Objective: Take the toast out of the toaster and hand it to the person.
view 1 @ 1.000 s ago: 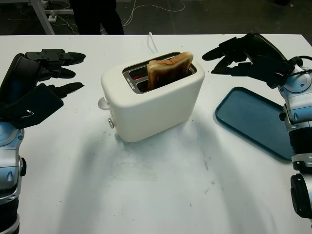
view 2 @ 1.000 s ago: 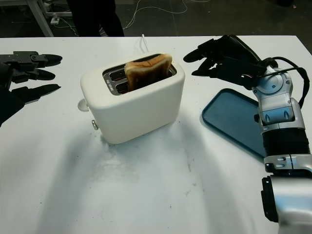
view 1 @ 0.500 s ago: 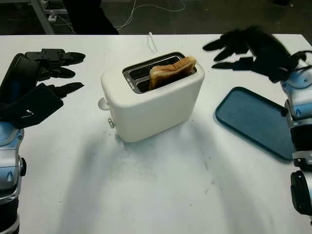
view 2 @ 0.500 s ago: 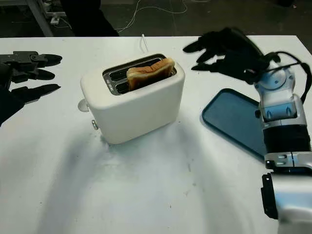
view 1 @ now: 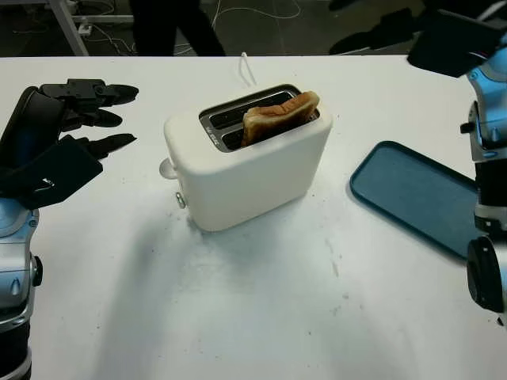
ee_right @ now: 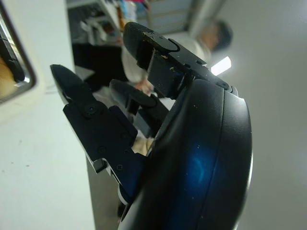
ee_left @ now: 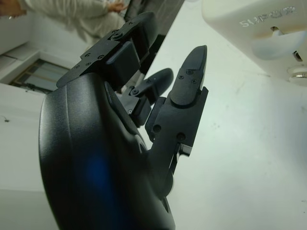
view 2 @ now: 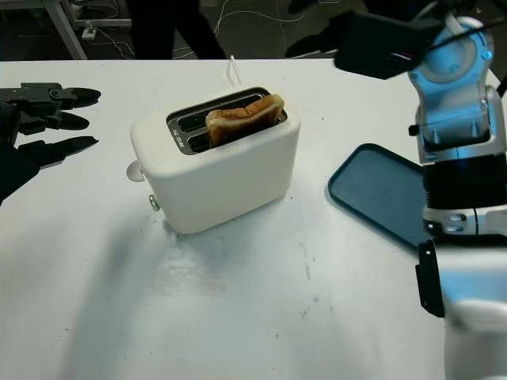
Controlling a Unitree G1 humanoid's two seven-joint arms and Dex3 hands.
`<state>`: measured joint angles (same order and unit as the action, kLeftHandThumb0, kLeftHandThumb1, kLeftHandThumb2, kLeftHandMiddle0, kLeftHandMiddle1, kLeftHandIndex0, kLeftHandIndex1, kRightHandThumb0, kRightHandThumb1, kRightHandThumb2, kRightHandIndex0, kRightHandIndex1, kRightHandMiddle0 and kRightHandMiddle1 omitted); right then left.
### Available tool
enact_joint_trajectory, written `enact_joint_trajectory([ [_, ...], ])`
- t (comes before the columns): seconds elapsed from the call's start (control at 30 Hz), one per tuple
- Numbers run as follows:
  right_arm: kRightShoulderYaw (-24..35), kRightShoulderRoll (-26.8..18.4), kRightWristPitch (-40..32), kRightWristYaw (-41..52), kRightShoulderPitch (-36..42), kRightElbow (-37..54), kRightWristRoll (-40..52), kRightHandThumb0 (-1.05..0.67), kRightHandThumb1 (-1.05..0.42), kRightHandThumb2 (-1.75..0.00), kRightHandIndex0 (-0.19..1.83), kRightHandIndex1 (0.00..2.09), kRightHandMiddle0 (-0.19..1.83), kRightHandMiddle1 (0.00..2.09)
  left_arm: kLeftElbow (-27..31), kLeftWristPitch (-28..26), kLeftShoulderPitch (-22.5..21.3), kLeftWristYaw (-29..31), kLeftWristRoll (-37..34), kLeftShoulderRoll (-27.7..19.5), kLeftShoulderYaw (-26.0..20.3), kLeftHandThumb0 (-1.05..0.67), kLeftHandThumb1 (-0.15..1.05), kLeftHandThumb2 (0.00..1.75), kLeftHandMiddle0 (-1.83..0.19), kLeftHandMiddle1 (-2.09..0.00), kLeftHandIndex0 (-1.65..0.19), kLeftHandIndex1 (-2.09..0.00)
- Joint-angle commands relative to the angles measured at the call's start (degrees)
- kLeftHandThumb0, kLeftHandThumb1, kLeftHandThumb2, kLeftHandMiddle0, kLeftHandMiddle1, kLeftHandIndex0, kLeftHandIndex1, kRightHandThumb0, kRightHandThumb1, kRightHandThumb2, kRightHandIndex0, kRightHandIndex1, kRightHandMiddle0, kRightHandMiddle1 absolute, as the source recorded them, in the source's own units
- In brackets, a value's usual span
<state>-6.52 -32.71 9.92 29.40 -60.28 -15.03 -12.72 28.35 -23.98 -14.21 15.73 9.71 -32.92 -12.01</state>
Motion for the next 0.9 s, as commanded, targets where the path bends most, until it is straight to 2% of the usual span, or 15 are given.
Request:
enact_joint_trajectory([
  [0.0,-2.28,0.63,5.26,0.71,-1.46,-1.91,-1.24,-0.22,-0.44,-0.01,1.01,0.32,1.06,0.07,0.63,-0.54,0.38,-0.23,-0.13,0.40,-0.39,-0.18,0.85,0.00,-0.65,-0.58,-0.84,0.00],
  [0.07,-3.98,0.82,7.57,0.98,-1.83,-3.68,-2.75,-0.37,-0.44,-0.01,1.03,0.30,1.07,0.06,0.15,0.44,0.42,-0.34,0.07,0.25,-0.29,-0.18,0.85,0.00,-0.65,-0.59,-0.84,0.00],
  [0.13,-5.36,1.23,6.78,2.32,-1.98,-3.90,-3.44,-0.42,-0.45,-0.01,1.01,0.28,1.07,0.05,0.12,0.38,0.40,-0.33,0.23,0.17,-0.18,-0.19,0.85,0.00,-0.66,-0.59,-0.85,-0.01],
  [0.27,-7.08,1.85,7.22,4.84,-2.33,-5.03,-3.84,-0.35,-0.47,-0.01,0.99,0.27,1.04,0.03,0.29,0.22,0.43,-0.50,0.14,0.47,-0.22,-0.18,0.85,0.00,-0.66,-0.59,-0.85,-0.01],
  [0.37,-7.64,2.67,9.04,4.21,-2.27,-6.73,-4.56,-0.39,-0.47,0.00,1.03,0.31,1.06,0.04,0.48,-0.09,0.59,-0.42,0.57,0.35,-0.09,-0.19,0.85,0.00,-0.66,-0.58,-0.85,-0.01],
  [0.5,-8.09,2.74,10.31,4.82,-1.91,-7.85,-4.83,-0.49,-0.50,-0.01,0.98,0.36,1.04,0.02,0.08,0.54,0.70,-0.45,0.38,0.51,-0.21,-0.20,0.85,0.00,-0.66,-0.58,-0.85,-0.01],
  [0.67,-8.50,2.30,11.33,5.07,-1.22,-8.68,-5.25,-0.51,-0.54,-0.01,0.90,0.45,1.02,0.01,0.86,-0.80,0.66,-0.18,0.74,0.23,-0.04,-0.19,0.86,0.00,-0.66,-0.58,-0.85,0.00],
  [0.87,-8.50,2.32,11.90,5.15,-0.76,-9.52,-5.49,-0.51,-0.56,0.00,0.84,0.59,1.03,0.01,0.06,0.62,0.63,-0.62,0.39,0.68,-0.18,-0.19,0.85,0.00,-0.67,-0.58,-0.86,-0.01],
])
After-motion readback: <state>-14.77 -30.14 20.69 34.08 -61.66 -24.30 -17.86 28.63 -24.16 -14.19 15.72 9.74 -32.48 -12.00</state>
